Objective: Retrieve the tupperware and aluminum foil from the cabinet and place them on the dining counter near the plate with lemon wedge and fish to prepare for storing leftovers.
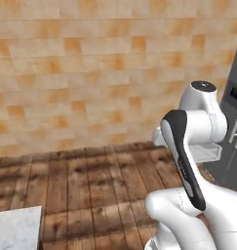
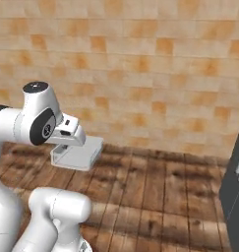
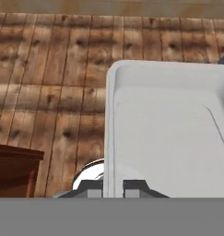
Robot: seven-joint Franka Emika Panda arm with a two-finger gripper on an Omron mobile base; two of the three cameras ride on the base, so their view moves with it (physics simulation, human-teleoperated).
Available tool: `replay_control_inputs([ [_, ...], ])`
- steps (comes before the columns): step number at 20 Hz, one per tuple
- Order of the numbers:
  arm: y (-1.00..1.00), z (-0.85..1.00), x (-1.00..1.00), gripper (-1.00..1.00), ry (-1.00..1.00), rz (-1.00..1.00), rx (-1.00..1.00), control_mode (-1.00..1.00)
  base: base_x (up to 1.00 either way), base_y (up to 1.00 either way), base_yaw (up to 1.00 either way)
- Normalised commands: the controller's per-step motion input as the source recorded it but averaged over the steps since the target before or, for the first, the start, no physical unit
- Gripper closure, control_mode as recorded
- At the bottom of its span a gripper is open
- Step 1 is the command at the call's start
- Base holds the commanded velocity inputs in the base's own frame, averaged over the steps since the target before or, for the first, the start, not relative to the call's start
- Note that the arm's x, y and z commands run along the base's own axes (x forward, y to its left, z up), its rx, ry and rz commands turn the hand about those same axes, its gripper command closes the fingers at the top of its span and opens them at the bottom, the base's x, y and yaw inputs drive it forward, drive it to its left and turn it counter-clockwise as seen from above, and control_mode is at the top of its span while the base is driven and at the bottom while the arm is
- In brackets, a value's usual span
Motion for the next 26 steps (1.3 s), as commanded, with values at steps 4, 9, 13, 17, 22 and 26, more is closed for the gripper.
replay_control_inputs([
  [4,0.00,0.00,0.00,1.00,0.00,0.00,0.00,1.00,0.84,-0.12,0.77],
  [9,0.00,0.00,0.00,1.00,0.00,0.00,0.00,1.00,0.97,-0.21,0.73],
  [13,0.00,0.00,0.00,1.00,0.00,0.00,0.00,1.00,1.00,-0.24,0.71],
  [17,0.00,0.00,0.00,1.00,0.00,0.00,0.00,1.00,1.00,-0.24,0.72],
  [22,0.00,0.00,0.00,1.00,0.00,0.00,0.00,1.00,1.00,-0.24,0.72],
  [26,0.00,0.00,0.00,1.00,0.00,0.00,0.00,1.00,1.00,-0.25,0.70],
])
